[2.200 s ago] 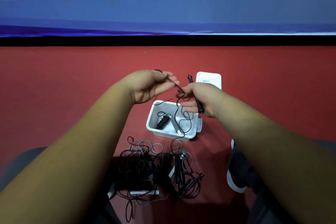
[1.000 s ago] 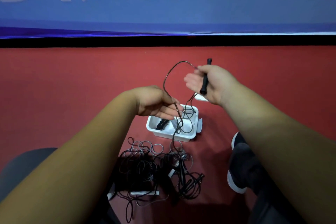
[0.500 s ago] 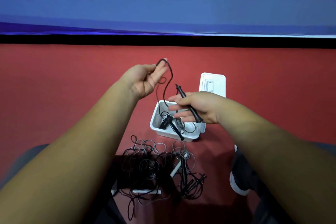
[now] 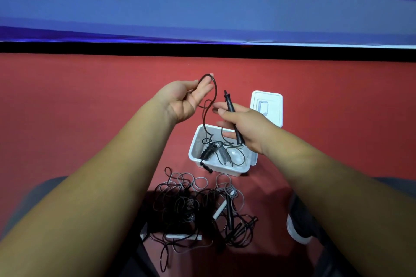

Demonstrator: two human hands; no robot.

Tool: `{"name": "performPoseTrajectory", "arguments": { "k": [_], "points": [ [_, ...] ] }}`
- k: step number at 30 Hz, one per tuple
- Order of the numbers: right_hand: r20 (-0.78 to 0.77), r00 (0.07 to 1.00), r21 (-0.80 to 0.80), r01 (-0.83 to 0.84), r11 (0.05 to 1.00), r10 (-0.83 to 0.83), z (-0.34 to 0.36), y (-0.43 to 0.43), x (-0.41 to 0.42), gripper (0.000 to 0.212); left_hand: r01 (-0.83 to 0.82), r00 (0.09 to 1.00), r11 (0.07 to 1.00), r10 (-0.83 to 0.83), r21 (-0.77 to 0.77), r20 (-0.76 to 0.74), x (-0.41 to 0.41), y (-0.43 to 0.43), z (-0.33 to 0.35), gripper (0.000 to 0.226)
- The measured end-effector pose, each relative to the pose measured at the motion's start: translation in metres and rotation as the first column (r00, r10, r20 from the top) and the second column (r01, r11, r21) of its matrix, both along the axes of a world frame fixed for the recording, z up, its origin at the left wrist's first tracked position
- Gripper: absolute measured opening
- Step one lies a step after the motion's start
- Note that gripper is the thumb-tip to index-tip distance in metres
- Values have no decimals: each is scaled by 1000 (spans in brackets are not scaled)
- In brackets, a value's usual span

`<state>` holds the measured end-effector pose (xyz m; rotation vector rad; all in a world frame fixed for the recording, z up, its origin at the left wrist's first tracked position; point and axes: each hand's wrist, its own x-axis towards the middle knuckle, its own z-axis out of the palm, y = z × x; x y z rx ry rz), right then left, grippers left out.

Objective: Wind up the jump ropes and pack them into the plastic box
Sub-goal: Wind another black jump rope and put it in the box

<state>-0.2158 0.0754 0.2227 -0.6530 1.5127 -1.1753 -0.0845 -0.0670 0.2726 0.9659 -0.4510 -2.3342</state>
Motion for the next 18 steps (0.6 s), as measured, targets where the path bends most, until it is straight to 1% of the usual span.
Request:
{"name": "performPoseTrajectory", "arguments": {
  "k": [3,6,9,12,13,15,18],
  "points": [
    [10,1000,-40,-1,999,2,2,-1,4,16,-14,1000,1000,14,2,-5,1,-1,0,29],
    [40,999,-71,5,997,-2,5,-3,5,8,0,1000,1000,0,4,-26,0,1,2,23],
    [37,999,-92,0,996,4,6,-3,4,13,33,999,999,-33,-3,-38,-1,4,5,20],
    [8,1000,-95,0,995,0,6,-3,4,29,58,997,998,-58,-9,-49,-1,7,8,20],
    [5,1000,-88,8,996,-8,7,-3,5,30,66,997,998,-66,-13,-46,-1,7,9,20],
    [-1,1000,-70,17,997,-17,7,-2,7,24,81,996,996,-82,-21,-30,-1,7,9,20],
    [-26,999,-63,23,998,-25,6,-3,8,18,67,998,997,-67,-27,4,0,4,6,20]
  ]
}}
